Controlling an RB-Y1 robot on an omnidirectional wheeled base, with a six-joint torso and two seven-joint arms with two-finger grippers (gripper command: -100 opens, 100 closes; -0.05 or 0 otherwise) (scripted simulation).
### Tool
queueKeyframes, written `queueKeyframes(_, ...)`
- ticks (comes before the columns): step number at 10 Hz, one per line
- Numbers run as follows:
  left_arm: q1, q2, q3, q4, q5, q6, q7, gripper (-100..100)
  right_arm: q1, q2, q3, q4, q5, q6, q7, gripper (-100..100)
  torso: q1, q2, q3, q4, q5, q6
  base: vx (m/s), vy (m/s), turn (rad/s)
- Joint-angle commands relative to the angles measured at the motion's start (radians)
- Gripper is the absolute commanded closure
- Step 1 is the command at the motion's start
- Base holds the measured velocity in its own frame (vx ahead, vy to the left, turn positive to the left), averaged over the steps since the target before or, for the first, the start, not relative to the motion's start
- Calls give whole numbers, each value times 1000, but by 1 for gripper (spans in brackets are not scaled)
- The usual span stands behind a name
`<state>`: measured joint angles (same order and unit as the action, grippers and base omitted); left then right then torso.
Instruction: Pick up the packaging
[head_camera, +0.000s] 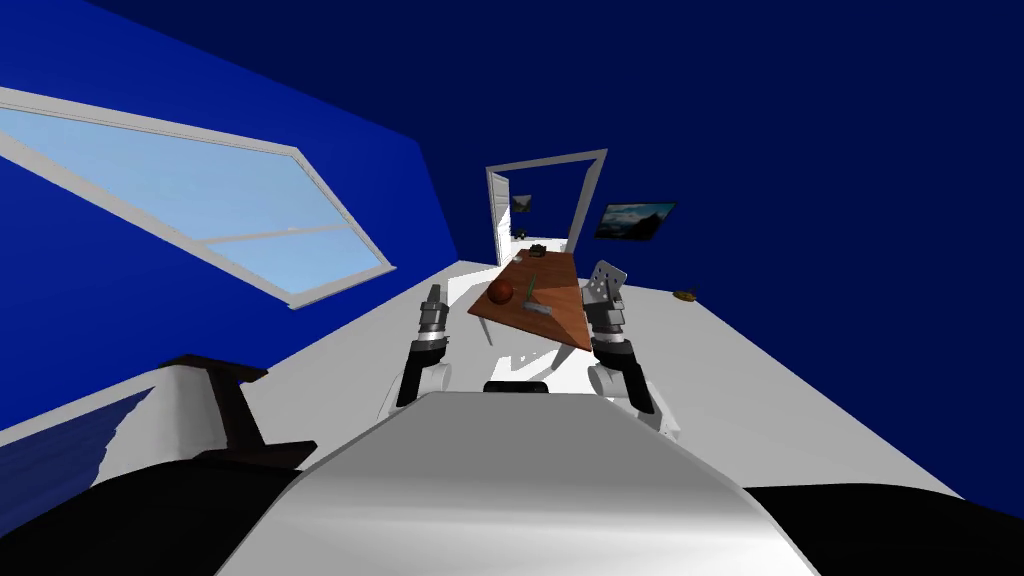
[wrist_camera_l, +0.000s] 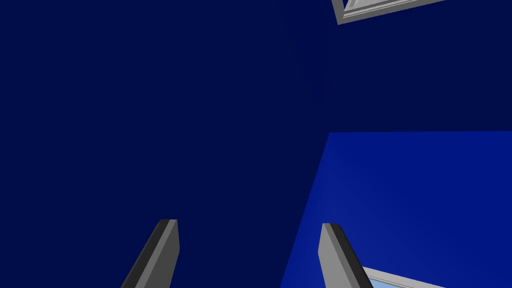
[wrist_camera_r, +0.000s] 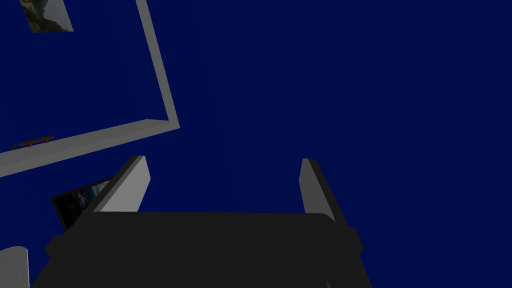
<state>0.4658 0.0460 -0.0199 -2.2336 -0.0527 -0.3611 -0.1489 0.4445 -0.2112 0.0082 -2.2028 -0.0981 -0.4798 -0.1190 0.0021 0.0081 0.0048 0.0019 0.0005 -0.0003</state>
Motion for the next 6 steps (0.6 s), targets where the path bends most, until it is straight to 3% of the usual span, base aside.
queueKeyframes(1,0,0,0,0,0,0,0,0,-3,-49,-5,21,-11,3,21,-100,0,0,0,0,0,0,-123,33,251)
queueKeyframes(6,0,0,0,0,0,0,0,0,17,-180,-3,110,-19,20,84,-100,-1,-5,-3,-1,0,0,-59,51,246)
